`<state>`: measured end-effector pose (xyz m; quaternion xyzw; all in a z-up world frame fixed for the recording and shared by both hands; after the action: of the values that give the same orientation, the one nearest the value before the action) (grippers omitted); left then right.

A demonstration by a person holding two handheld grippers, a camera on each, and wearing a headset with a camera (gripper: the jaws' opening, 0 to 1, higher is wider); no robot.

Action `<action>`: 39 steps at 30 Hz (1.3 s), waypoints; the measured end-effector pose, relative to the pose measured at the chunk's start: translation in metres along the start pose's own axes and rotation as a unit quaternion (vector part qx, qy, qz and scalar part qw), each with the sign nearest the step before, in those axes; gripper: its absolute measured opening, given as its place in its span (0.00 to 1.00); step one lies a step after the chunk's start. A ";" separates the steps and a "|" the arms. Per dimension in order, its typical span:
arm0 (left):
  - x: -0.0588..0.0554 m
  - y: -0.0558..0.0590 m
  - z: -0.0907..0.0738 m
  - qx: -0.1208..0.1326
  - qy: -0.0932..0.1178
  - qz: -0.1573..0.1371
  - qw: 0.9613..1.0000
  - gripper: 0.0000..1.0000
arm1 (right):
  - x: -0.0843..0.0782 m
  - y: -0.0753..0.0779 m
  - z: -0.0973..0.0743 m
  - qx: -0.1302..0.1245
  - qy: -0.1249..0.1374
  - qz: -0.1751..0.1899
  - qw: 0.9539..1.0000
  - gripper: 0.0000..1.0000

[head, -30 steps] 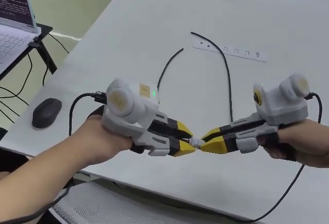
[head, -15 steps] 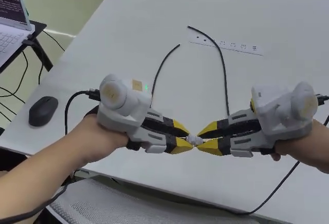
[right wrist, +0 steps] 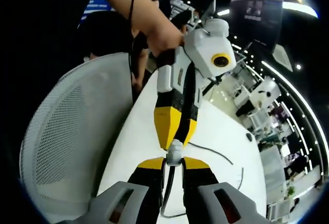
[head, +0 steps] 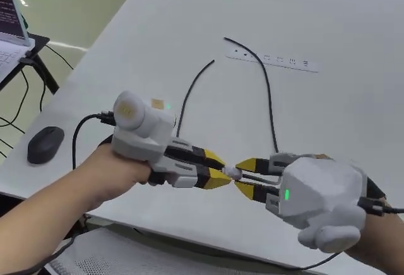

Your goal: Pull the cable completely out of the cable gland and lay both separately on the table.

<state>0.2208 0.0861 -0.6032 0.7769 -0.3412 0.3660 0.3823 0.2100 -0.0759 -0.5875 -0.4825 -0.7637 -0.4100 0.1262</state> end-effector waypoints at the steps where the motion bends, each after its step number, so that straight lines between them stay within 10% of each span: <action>1: 0.000 0.000 0.000 -0.001 0.001 -0.005 1.000 0.15 | 0.000 0.000 0.000 -0.006 -0.003 -0.014 1.000 0.08; 20: 0.005 -0.002 0.001 -0.002 0.012 0.006 1.000 0.15 | 0.001 0.008 -0.003 0.005 0.014 0.061 0.998 0.12; 25: 0.006 -0.003 -0.002 0.004 0.017 0.034 0.999 0.15 | -0.004 0.013 -0.009 0.001 0.012 0.150 0.989 0.12; 28: 0.009 -0.003 -0.005 0.015 0.031 0.054 0.998 0.15 | -0.006 0.018 -0.014 -0.007 0.013 0.230 0.973 0.18; 39: 0.017 -0.002 -0.007 0.034 0.030 0.103 0.994 0.15 | -0.011 0.019 -0.008 -0.047 -0.025 0.249 0.967 0.11</action>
<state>0.2290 0.0885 -0.5866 0.7387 -0.3953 0.4378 0.3263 0.2303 -0.0852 -0.5796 -0.6730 -0.6019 -0.3890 0.1828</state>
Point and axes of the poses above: the centre of the closed fingertips' face, and the gripper's own axes: z roughly forward along the fingers, y roughly to its right, x roughly out of its top, the point moved 10 cm from there along -z, roughly backward along the fingers, and after that the axes turned 4 degrees about x, right-handed, at the moved point
